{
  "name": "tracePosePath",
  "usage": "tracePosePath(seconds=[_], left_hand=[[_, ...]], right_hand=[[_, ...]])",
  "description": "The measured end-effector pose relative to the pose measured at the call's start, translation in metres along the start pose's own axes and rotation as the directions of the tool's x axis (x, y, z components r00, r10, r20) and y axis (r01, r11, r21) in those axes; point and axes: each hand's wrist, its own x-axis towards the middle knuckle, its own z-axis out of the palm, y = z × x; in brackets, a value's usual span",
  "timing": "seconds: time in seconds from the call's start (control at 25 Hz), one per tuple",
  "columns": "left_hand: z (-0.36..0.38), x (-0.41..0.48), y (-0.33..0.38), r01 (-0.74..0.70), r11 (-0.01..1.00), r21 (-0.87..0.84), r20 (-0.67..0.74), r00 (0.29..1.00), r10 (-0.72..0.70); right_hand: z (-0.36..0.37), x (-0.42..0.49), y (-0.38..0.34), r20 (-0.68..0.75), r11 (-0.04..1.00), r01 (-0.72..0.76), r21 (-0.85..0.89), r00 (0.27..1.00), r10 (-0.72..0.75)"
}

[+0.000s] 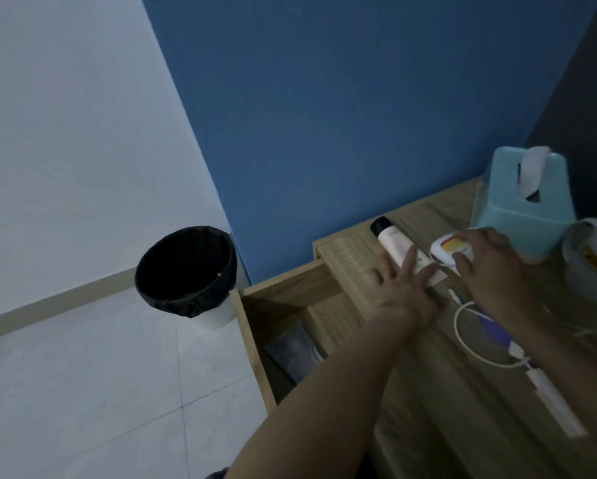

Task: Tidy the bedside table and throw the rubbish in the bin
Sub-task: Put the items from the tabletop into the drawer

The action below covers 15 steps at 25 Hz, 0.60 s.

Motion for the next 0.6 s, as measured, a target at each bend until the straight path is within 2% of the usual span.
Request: tracePosePath(seconds=[0.12,0.2,0.28,0.4,0.48,0.6], left_hand=[[0.005,0.002,-0.005,0.014,0.999,0.048,-0.067,0.998,-0.011],[0.004,0.0,-0.006,0.016,0.996,0.089,-0.132,0.991,-0.004],[0.003,-0.004,-0.005,0.045,0.998,0.049,-0.228,0.973,-0.033],[0.001,-0.007,-0.01,0.128,0.992,-0.017,-0.319,0.939,-0.126],[0.0,-0.007,-0.016,0.137,0.987,-0.087,-0.348,0.924,-0.159],[-0.003,-0.011,-0.022,0.104,0.976,-0.194,-0.383,0.908,-0.173]], right_hand=[[0.019,0.017,0.017,0.071,0.995,-0.015,-0.096,0.997,0.022],[0.017,0.025,0.02,0.137,0.987,-0.13,-0.1,0.98,0.143],[0.01,0.029,0.018,0.27,0.961,-0.204,-0.186,0.93,0.25],[-0.005,0.027,0.014,0.402,0.899,-0.173,-0.402,0.849,0.343],[-0.014,0.024,0.017,0.407,0.911,-0.171,-0.375,0.853,0.328],[-0.024,0.026,0.025,0.212,0.937,-0.322,-0.136,0.914,0.345]])
